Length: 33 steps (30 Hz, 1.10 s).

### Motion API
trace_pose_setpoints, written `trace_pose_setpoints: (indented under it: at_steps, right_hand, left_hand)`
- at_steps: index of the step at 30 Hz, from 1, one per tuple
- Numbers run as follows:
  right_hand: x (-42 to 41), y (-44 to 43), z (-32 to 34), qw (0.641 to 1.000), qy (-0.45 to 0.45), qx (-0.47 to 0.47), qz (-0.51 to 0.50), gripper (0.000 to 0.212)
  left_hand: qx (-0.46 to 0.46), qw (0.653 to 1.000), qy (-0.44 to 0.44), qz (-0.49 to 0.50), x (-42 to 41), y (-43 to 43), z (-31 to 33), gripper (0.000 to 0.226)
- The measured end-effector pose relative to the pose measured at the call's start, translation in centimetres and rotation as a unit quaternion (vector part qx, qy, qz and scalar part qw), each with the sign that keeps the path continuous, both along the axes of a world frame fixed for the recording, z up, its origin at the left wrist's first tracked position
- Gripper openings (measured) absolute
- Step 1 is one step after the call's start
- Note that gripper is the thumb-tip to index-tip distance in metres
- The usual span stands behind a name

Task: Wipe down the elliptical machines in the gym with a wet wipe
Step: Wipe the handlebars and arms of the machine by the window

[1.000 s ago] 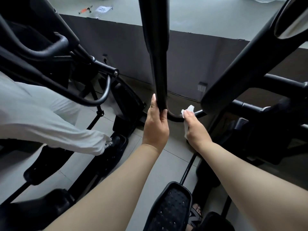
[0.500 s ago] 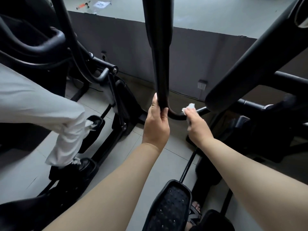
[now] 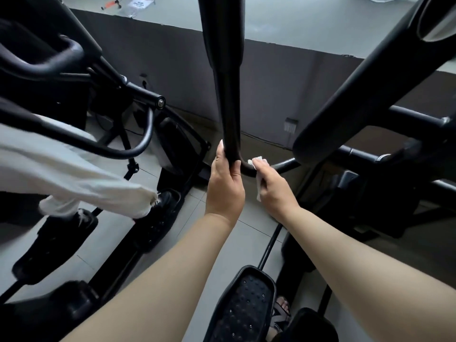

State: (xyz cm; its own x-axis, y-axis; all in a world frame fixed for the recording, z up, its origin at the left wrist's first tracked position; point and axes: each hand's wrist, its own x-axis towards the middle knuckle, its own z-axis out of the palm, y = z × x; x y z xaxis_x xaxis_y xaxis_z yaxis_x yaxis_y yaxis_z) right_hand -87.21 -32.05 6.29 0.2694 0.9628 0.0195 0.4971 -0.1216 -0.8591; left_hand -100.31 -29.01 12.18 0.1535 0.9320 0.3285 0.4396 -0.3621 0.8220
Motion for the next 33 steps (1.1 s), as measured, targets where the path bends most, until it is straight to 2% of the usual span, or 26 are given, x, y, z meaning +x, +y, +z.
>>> trace_pose_setpoints:
  at_steps: [4,6,10,14,20,22,25,29,31,33]
  right_hand:
    - [0.2,-0.3,0.6,0.999,0.000,-0.010,-0.051,0.039]
    - [-1.5,-0.5,2.3,0.998,0.016,0.037,-0.040,0.035]
    - [-3.6,-1.5,4.9,0.995,0.062,0.076,-0.010,0.045]
    - [-3.9,-1.6,6.4,0.989,0.133,0.044,-0.050,0.036]
    - [-5.1,-1.1,10.8,0.964,0.227,0.125,-0.064,0.046]
    - [-5.5,-1.2,11.4,0.961,0.242,0.116,-0.059,0.049]
    - [-6.0,-1.6,12.2,0.961,0.238,0.112,-0.080,0.041]
    - [-6.6,-1.2,16.4,0.924,0.287,0.215,-0.129,0.036]
    - [-7.2,-0.6,18.1,0.902,0.324,0.248,-0.140,0.034]
    - [-8.0,-0.3,18.9,0.905,0.313,0.250,-0.143,0.035]
  left_hand:
    - [-0.004,1.000,0.005,-0.006,-0.1,0.0,0.0,0.052]
    - [-0.013,1.000,0.006,-0.001,-0.1,-0.1,0.0,0.052]
    - [-0.048,0.999,0.013,-0.008,-0.3,0.0,0.3,0.051]
    - [-0.055,0.997,0.039,-0.023,-1.0,0.2,1.2,0.050]
    - [-0.068,0.996,0.004,-0.054,-2.5,0.2,3.5,0.056]
    - [-0.072,0.996,0.003,-0.060,-2.7,0.2,4.3,0.053]
    - [-0.082,0.995,0.010,-0.064,-2.7,0.3,5.0,0.047]
    - [-0.105,0.992,-0.019,-0.066,-2.8,0.1,6.5,0.058]
    - [-0.111,0.990,-0.043,-0.071,-2.6,0.2,7.0,0.055]
    - [-0.111,0.989,-0.070,-0.073,-2.4,0.0,8.3,0.051]
